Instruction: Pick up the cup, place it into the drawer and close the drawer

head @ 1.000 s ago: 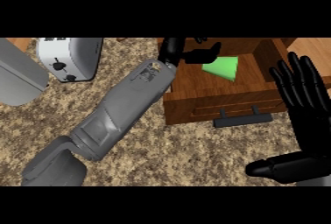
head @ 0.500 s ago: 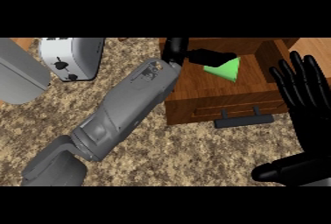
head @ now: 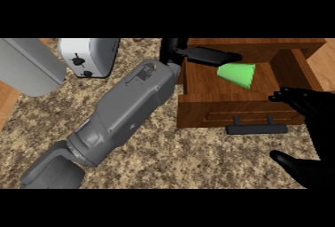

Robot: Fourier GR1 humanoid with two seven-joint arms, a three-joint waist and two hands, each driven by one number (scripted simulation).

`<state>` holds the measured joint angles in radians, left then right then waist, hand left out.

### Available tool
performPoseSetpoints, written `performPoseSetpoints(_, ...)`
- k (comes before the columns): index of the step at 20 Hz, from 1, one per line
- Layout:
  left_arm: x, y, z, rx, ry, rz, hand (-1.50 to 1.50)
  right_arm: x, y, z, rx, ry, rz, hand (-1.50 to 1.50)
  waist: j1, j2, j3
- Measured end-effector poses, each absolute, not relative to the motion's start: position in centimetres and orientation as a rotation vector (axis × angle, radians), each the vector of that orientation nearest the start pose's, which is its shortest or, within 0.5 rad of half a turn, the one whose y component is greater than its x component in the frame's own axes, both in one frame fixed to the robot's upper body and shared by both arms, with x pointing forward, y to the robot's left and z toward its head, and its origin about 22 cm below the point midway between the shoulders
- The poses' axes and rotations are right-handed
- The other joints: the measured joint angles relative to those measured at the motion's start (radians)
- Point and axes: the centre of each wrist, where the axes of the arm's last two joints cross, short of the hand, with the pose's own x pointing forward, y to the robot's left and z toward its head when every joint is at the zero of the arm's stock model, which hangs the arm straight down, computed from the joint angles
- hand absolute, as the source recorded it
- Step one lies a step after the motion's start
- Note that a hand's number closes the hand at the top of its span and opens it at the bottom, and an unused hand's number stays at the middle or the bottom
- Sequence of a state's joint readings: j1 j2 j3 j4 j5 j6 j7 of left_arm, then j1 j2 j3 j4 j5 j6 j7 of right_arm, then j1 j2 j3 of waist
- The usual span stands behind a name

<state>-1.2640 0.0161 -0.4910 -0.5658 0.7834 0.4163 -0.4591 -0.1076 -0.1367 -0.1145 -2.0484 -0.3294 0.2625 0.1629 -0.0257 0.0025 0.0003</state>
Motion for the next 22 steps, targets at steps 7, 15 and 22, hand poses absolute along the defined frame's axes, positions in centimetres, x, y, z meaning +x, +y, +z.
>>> performPoseSetpoints(7, 41.9, 5.2, 15.2, -0.313, -1.953, 0.026, -1.5, 22.0, -27.5, 14.3, 0.197, -1.969, 0.425, 1.5, 0.041, -0.012, -0.001)
performPoseSetpoints(15, 39.0, 12.7, 12.7, -0.283, -1.912, 0.114, -1.5, 21.3, -26.6, 14.2, 0.068, -1.887, 0.587, 1.5, 0.058, -0.014, -0.001)
performPoseSetpoints(22, 34.8, 19.9, 10.7, -0.269, -1.883, 0.157, -1.5, 22.4, -25.9, 12.9, -0.048, -1.833, 0.661, 1.5, 0.053, -0.009, 0.0)
